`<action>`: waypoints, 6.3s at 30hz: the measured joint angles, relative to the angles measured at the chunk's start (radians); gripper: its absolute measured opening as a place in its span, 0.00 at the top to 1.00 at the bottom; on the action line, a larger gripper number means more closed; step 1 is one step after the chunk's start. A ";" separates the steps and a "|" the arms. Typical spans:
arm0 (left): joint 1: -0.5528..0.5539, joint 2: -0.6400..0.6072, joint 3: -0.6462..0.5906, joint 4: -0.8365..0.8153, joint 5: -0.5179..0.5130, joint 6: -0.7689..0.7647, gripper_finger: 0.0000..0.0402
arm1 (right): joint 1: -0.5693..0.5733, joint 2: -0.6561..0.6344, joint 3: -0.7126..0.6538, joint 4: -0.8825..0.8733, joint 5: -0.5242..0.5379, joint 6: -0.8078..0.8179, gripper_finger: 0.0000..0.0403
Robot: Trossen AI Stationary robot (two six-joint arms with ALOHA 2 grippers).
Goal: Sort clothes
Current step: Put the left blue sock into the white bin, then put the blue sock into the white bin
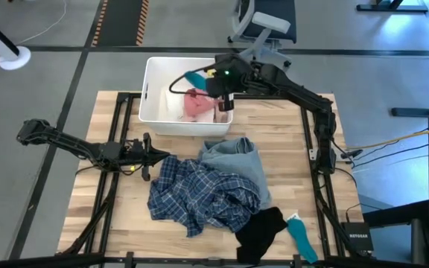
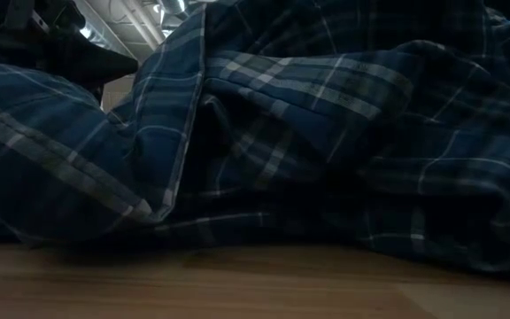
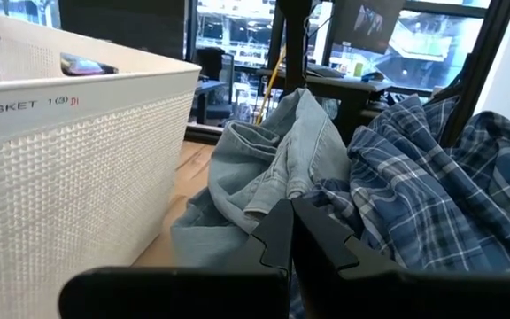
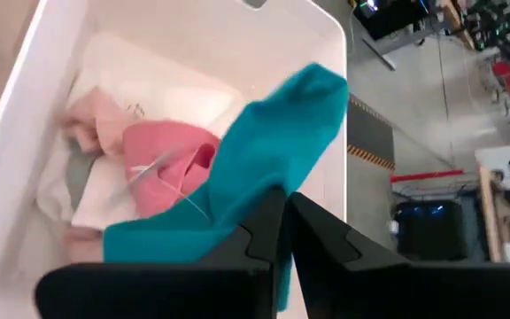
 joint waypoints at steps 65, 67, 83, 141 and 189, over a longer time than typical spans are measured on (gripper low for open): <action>0.000 0.000 0.000 0.009 -0.029 -0.032 1.00 | 1.291 -0.263 -0.937 -0.232 -0.248 1.727 0.36; 0.000 0.000 0.000 0.009 -0.030 -0.033 1.00 | 1.299 -0.263 -0.986 -0.171 -0.298 1.762 0.36; 0.000 0.000 0.000 0.007 -0.031 -0.029 1.00 | 1.299 -0.262 -1.305 0.134 -0.375 1.769 0.36; 0.000 0.000 0.000 0.007 -0.031 -0.028 1.00 | 0.885 -0.306 -0.615 -0.313 0.154 0.663 0.96; 0.000 0.000 0.000 0.009 -0.030 0.020 1.00 | -0.030 -0.263 -0.616 0.677 0.044 0.129 0.94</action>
